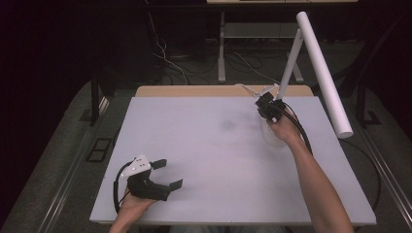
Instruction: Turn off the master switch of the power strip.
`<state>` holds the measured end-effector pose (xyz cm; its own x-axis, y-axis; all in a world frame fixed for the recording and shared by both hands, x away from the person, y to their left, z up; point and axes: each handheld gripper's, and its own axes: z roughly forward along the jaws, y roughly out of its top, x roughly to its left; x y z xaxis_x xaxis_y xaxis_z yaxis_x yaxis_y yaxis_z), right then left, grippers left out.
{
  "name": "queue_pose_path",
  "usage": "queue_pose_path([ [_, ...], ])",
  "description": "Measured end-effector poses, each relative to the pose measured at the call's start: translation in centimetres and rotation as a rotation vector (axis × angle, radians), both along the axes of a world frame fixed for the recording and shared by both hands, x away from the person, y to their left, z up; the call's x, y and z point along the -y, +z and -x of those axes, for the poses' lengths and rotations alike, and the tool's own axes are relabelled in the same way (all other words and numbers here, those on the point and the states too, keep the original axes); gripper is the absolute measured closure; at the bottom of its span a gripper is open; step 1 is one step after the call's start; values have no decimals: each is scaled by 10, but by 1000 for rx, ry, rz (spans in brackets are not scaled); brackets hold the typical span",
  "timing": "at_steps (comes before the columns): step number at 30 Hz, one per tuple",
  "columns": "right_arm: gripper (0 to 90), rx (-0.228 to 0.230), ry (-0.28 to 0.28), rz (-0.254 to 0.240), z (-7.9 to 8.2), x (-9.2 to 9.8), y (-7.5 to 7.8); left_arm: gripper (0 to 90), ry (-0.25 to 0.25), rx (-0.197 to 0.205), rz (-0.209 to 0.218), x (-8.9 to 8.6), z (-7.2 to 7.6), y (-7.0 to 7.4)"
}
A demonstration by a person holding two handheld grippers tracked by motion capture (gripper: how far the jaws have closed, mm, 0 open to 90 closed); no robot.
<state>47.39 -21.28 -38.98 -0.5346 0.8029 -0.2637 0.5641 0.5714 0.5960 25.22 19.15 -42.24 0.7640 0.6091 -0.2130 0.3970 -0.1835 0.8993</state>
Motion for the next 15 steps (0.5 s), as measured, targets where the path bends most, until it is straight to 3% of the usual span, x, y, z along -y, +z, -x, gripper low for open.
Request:
queue_pose_path([
  [15, 891, 27, 24, -91, 33, 18, 20, 21, -4, 1, 7, 1, 0, 0],
])
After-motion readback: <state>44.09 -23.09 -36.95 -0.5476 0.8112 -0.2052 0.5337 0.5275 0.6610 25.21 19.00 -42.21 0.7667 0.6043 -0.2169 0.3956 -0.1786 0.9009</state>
